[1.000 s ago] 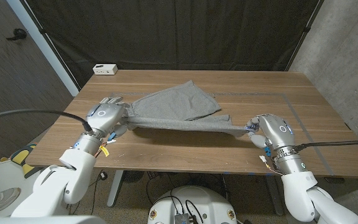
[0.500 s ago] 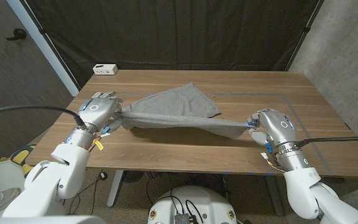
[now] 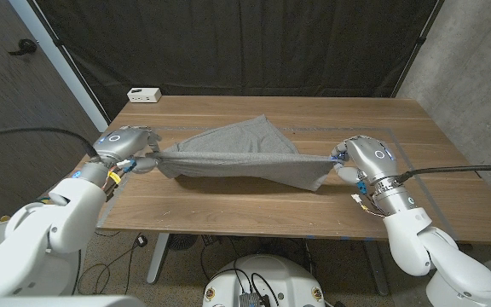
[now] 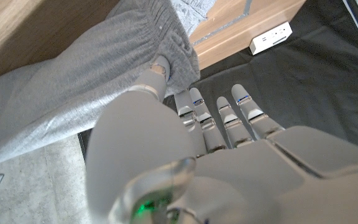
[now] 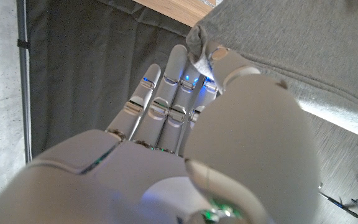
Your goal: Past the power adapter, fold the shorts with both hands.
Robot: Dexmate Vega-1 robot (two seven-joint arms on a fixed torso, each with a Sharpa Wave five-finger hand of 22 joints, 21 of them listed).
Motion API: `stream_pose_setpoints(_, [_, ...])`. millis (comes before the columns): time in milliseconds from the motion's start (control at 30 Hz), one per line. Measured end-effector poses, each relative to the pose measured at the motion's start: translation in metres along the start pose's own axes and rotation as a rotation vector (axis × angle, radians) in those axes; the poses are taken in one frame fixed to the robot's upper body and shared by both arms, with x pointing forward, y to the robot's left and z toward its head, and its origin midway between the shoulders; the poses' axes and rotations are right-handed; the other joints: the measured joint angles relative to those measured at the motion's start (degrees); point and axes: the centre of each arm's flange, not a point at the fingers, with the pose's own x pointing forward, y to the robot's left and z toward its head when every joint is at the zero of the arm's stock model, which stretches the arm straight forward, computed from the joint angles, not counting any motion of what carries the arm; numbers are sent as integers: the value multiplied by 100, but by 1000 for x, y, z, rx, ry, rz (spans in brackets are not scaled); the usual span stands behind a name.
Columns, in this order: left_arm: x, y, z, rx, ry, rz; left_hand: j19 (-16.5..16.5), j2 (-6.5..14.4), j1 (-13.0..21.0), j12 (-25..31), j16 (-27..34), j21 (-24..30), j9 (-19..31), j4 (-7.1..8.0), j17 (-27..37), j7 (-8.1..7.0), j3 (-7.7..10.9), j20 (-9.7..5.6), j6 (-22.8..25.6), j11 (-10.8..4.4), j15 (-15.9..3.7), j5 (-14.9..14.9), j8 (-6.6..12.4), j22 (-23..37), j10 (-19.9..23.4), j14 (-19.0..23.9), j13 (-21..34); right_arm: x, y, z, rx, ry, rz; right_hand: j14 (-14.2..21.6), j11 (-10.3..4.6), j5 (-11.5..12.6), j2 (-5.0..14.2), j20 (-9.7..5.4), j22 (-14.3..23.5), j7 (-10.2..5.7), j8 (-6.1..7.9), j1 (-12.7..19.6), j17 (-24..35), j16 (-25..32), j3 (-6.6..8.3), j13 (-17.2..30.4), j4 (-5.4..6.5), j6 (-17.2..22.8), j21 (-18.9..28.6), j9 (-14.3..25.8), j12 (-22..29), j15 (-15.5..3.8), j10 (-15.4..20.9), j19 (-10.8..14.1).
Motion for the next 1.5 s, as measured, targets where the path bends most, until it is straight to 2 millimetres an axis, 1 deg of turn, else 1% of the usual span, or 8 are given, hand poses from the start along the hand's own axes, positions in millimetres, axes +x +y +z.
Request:
stream_pose_setpoints(33, [1, -9, 3, -66, -26, -81, 0, 0, 0, 0, 0, 0, 0, 0, 0, 2, 0, 0, -1, 4, 0, 2, 0, 16, -5, 0, 0, 0, 0, 0, 0, -1, 3, 0, 0, 0, 6, 0, 0, 0, 0, -6, 6, -1, 6, -2, 2, 0, 0, 0, 0, 0, 0, 0])
stream_pose_setpoints(433, [25, -10, -15, -311, -81, -295, -81, 39, 85, -39, 0, 56, 2, -13, 0, 148, 99, 82, -146, 102, -10, 41, 52, 27, -103, -134, 21, 39, 0, 0, -31, -61, 31, -10, 20, 20, -1, -1, 0, 4, -6, -118, 85, -42, 219, 0, -6, -41, 21, 30, -44, -8, 20, -61])
stream_pose_setpoints(833, [49, -13, -32, -508, -126, -406, -101, 84, 55, -39, 0, 133, 4, -9, -14, 344, 149, 103, -174, 245, -10, 64, 89, 26, -163, -195, 28, 77, 0, -1, -40, -106, 60, -22, 20, 19, -38, -1, 1, -31, -21, -190, 141, -85, 425, -1, -5, -92, 44, 69, -89, -1, 20, -62])
stream_pose_setpoints(967, [47, -16, -22, -606, -175, -449, -109, 111, 58, -39, 0, 168, 4, 8, -13, 433, 168, 156, -160, 277, -10, 64, 91, 26, -195, -194, 28, 90, -2, -4, -50, -104, 41, -22, 40, 18, -51, -1, 1, -32, -22, -244, 162, -107, 503, -24, -6, -92, 65, 79, -127, 0, 1, -62])
stream_pose_setpoints(1000, [57, -15, -38, -600, -148, -446, -109, 111, 58, -39, 0, 173, 4, 8, -13, 434, 168, 156, -160, 277, -8, 64, 92, 32, -195, -196, 28, 91, 0, -1, -41, -125, 61, -22, 40, 18, -54, -1, 1, -32, -22, -248, 166, -107, 504, -29, -6, -93, 65, 79, -127, 0, 1, -62])
stream_pose_setpoints(1133, [61, -18, -44, -660, -157, -472, -109, 111, 58, -39, 0, 202, 5, 8, -13, 492, 168, 155, -163, 308, -2, 64, 123, 54, -226, -249, 28, 105, -1, 1, -42, -144, 58, -21, 40, 18, -48, -1, 1, -61, -22, -284, 166, -124, 547, -62, -12, -122, 65, 88, -128, 1, 1, -61])
stream_pose_setpoints(1167, [62, -18, -44, -673, -159, -477, -109, 111, 58, -39, 0, 211, 5, 8, -13, 494, 168, 155, -165, 330, -10, 64, 259, 54, -248, -257, 28, 108, -1, 1, -43, -147, 58, -21, 40, 18, -48, -1, 1, -61, -23, -284, 166, -128, 570, -62, -18, -122, 65, 102, -133, 1, 1, -61])
stream_pose_setpoints(1500, [69, -22, -56, -772, -167, -516, -140, 110, 58, -39, 0, 253, 5, -14, -13, 515, 194, 186, -185, 390, 21, 108, 321, 54, -246, -287, 27, 142, -2, 6, -59, -192, 58, -42, 40, -27, -99, -1, 1, -62, -26, -337, 191, -170, 747, -80, -17, -122, 93, 132, -185, 0, 1, -61])
